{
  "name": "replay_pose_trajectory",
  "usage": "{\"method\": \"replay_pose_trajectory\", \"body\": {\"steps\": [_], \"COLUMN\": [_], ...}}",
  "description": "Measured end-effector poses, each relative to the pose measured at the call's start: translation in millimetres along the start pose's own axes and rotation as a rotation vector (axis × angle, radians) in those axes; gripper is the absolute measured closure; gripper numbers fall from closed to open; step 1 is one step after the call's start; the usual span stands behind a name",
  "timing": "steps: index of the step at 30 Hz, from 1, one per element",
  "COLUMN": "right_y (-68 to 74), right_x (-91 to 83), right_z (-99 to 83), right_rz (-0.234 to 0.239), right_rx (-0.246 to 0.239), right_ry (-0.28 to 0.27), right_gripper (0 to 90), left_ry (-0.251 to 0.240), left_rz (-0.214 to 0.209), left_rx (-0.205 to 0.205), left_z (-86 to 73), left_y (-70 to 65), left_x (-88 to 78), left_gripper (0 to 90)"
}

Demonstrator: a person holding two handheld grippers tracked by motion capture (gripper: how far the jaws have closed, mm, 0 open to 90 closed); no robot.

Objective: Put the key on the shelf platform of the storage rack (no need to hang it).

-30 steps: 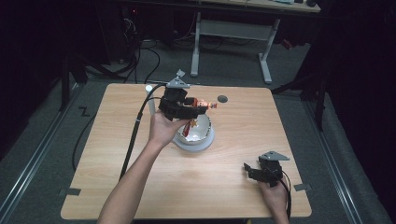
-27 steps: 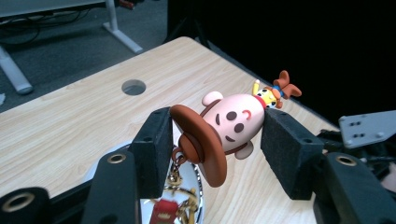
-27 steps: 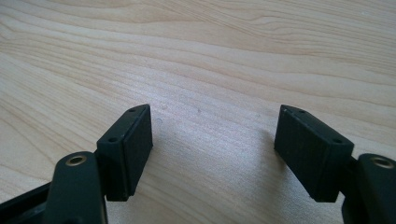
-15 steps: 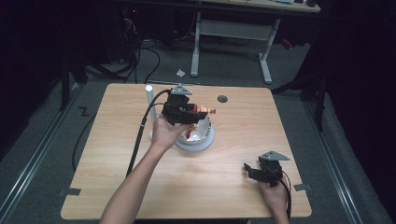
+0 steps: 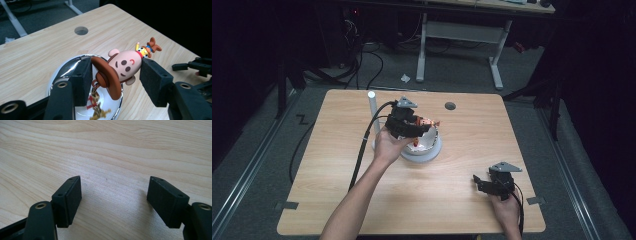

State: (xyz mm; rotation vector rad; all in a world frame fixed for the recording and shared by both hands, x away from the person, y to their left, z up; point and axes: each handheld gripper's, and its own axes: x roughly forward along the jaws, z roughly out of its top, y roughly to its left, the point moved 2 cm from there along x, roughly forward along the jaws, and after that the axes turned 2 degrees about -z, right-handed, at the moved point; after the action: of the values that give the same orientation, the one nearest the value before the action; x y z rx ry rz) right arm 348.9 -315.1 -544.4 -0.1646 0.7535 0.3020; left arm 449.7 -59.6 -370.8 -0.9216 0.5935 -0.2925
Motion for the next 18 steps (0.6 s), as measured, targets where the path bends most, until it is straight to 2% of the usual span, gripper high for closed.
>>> {"method": "replay_pose_trajectory", "body": {"steps": [5, 6, 9, 11, 13, 18], "right_y": [0.0, 0.0, 0.0, 0.0, 0.0, 0.0], "right_x": [0.0, 0.0, 0.0, 0.0, 0.0, 0.0], "right_z": [0.0, 0.0, 0.0, 0.0, 0.0, 0.0], "right_rz": [-0.001, 0.000, -0.001, -0.001, 0.000, -0.001], "right_rx": [-0.001, -0.001, 0.000, -0.001, -0.001, -0.001], "right_ry": [0.000, 0.000, 0.000, 0.000, 0.000, 0.000], "right_gripper": [28.2, 28.2, 28.2, 28.2, 28.2, 28.2], "left_ry": [-0.010, -0.016, -0.021, -0.023, -0.024, -0.028], "left_rz": [0.005, 0.012, 0.026, 0.028, 0.031, 0.041], "left_rx": [-0.011, 0.000, -0.006, 0.007, -0.003, 0.018], "left_z": [-0.7, -1.6, -1.7, -1.7, -2.3, -5.0], "left_y": [3.2, 6.4, 10.0, 12.2, 12.4, 15.5], "left_x": [2.1, 4.1, 8.2, 10.0, 10.8, 15.1], "left_gripper": [44.9, 44.9, 44.9, 44.9, 44.9, 44.9]}}
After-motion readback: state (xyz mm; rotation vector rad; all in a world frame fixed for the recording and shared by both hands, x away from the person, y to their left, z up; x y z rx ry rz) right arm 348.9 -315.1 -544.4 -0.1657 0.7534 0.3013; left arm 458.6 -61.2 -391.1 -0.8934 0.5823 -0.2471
